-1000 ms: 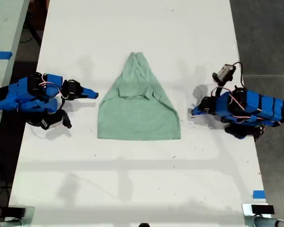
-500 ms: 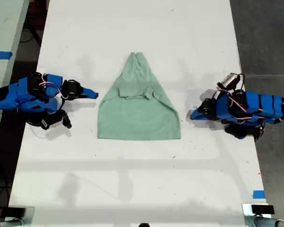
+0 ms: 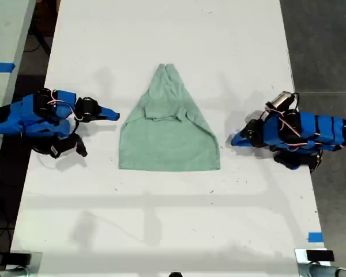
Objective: Fold t shirt
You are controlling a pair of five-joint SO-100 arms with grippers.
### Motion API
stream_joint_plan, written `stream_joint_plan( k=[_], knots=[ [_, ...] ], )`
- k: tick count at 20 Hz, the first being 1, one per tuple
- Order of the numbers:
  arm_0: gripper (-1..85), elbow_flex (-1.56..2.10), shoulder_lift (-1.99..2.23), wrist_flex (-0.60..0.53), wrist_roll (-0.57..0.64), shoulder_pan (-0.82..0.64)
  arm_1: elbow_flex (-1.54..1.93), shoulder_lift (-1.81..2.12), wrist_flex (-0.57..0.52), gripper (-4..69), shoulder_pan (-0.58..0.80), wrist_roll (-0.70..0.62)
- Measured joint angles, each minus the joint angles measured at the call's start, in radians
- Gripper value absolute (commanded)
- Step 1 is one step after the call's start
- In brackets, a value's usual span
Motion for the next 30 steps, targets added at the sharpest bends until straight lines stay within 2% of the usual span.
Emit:
stream_joint_plan(
  k=[5, 10, 17, 30],
  knots=[
    [-0.2, 0.000, 0.000, 0.000, 0.000, 0.000, -0.003, 0.000, 0.043, -1.4, 0.046, -0.187],
    [-0.2, 0.000, 0.000, 0.000, 0.000, 0.000, -0.017, 0.005, 0.072, -1.2, 0.049, -0.267],
    [-0.2, 0.000, 0.000, 0.000, 0.000, 0.000, -0.018, 0.002, 0.072, -2.1, 0.095, -0.451],
    [-0.2, 0.000, 0.000, 0.000, 0.000, 0.000, -0.018, 0.002, 0.072, -1.9, 0.107, -0.488]
  ],
)
